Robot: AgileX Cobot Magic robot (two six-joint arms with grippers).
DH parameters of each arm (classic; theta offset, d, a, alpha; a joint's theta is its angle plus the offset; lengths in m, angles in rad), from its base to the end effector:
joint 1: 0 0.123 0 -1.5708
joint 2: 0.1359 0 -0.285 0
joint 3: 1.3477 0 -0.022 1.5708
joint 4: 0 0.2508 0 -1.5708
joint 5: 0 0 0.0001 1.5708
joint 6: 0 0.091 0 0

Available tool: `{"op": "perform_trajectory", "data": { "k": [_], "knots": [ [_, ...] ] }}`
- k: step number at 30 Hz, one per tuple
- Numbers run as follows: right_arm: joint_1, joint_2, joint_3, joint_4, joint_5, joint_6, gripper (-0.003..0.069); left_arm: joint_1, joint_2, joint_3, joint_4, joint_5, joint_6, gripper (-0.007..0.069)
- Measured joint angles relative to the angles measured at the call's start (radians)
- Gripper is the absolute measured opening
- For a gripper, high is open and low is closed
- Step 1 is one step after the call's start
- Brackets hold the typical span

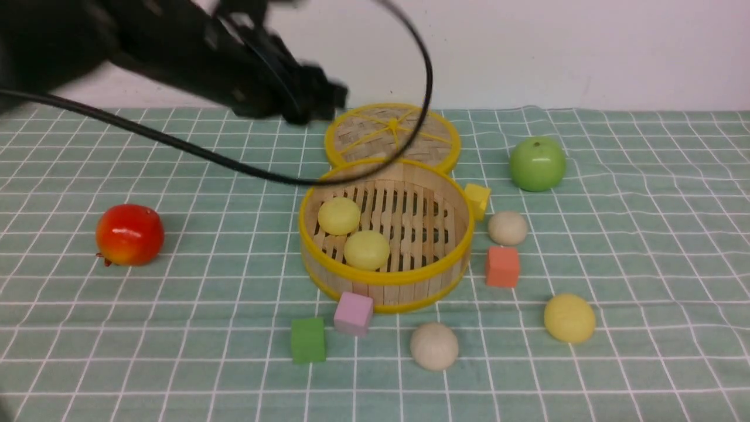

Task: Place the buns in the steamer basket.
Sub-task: Use the right arm to grab a steamed stuffed bun

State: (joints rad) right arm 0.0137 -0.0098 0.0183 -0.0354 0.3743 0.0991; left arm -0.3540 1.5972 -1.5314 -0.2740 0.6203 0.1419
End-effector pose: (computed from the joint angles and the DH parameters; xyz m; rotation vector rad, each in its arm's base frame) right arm 0.0526 -0.0005 0.1739 0.0579 1.8655 0.0431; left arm 0.3434 -0.1422 0.3822 0.3854 2.1395 -0.4218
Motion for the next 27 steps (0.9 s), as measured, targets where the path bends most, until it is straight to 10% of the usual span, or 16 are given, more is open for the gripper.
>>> {"op": "perform_trajectory", "data": {
  "k": [4,27],
  "knots": [
    [0.000,0.000,0.000,0.000,0.000,0.000,0.0240,0.000,-0.226,0.143,-0.016,0.043,-0.001,-0.0008],
    [0.000,0.000,0.000,0.000,0.000,0.000,0.0240,0.000,-1.381,1.310,-0.198,-0.520,0.001,-0.0014]
  ]
}}
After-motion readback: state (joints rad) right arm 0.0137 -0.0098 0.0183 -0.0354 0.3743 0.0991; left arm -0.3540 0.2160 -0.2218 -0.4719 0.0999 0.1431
